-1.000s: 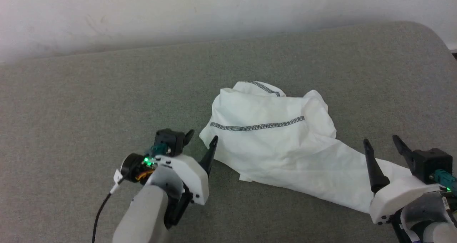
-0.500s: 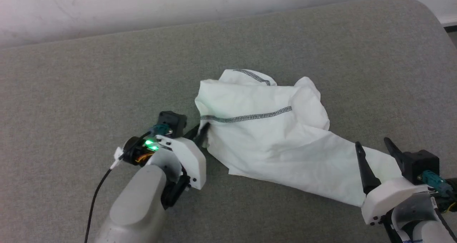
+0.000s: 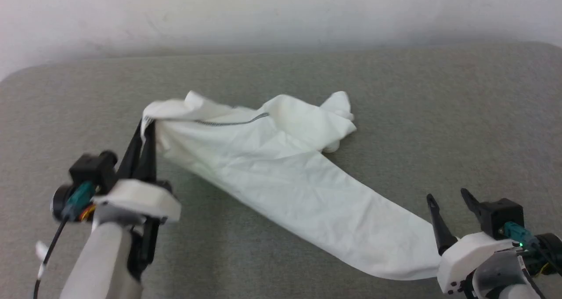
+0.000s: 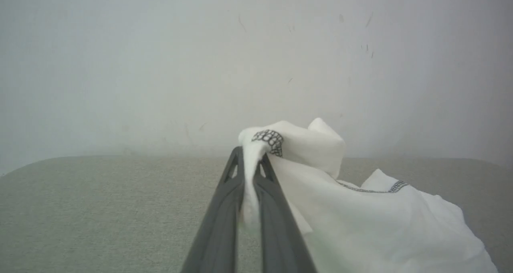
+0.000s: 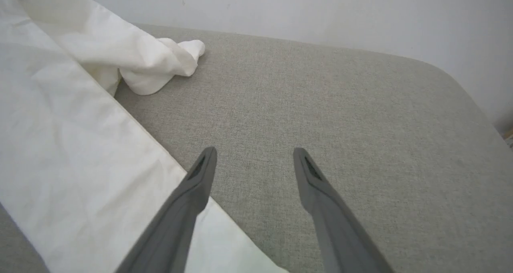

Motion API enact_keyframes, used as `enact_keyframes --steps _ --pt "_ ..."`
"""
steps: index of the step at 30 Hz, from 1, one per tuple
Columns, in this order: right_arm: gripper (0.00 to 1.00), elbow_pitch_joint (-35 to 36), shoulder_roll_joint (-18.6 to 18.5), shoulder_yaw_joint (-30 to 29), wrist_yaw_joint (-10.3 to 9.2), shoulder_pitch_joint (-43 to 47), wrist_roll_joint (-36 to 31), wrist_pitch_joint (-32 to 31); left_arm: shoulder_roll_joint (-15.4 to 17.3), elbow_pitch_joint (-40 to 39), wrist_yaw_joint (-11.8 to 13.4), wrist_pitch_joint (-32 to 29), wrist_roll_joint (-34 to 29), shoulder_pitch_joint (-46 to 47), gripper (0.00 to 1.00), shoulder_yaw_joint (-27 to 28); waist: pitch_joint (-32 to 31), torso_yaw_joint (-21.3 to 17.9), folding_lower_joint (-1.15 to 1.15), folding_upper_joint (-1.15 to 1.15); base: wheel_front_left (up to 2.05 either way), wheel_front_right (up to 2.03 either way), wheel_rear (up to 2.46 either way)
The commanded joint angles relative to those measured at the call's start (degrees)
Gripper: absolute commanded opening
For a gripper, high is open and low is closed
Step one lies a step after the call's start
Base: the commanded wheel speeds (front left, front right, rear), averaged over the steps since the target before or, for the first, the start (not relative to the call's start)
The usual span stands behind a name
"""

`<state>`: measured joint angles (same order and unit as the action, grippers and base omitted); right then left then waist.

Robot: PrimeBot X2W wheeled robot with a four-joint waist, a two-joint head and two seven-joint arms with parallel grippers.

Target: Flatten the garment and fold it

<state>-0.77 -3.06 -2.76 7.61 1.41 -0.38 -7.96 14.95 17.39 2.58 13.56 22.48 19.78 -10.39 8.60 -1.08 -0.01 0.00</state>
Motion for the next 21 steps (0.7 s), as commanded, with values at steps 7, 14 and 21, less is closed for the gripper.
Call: enact_keyframes --steps 7,14,21 --pt "1.00 -0.29 0.17 0.77 -0.12 1.75 0.12 -1.24 1.36 -8.07 4.43 -3.72 1.63 -16.78 0.00 1.38 -3.92 7.65 0.01 0.00 0.00 0.00 0.00" --pt "1.00 -2.79 0.17 1.42 -0.12 2.41 0.79 -3.26 -1.58 -1.94 0.96 -15.37 5.61 -24.50 0.01 -5.28 -4.56 9.03 0.01 0.00 0.00 0.00 0.00" --pt "1.00 -3.21 -0.02 5.56 -0.12 4.98 4.78 -9.44 -1.41 -4.10 0.52 -3.51 3.28 -20.70 1.00 -3.54 -5.64 9.83 0.01 0.00 0.00 0.00 0.00"
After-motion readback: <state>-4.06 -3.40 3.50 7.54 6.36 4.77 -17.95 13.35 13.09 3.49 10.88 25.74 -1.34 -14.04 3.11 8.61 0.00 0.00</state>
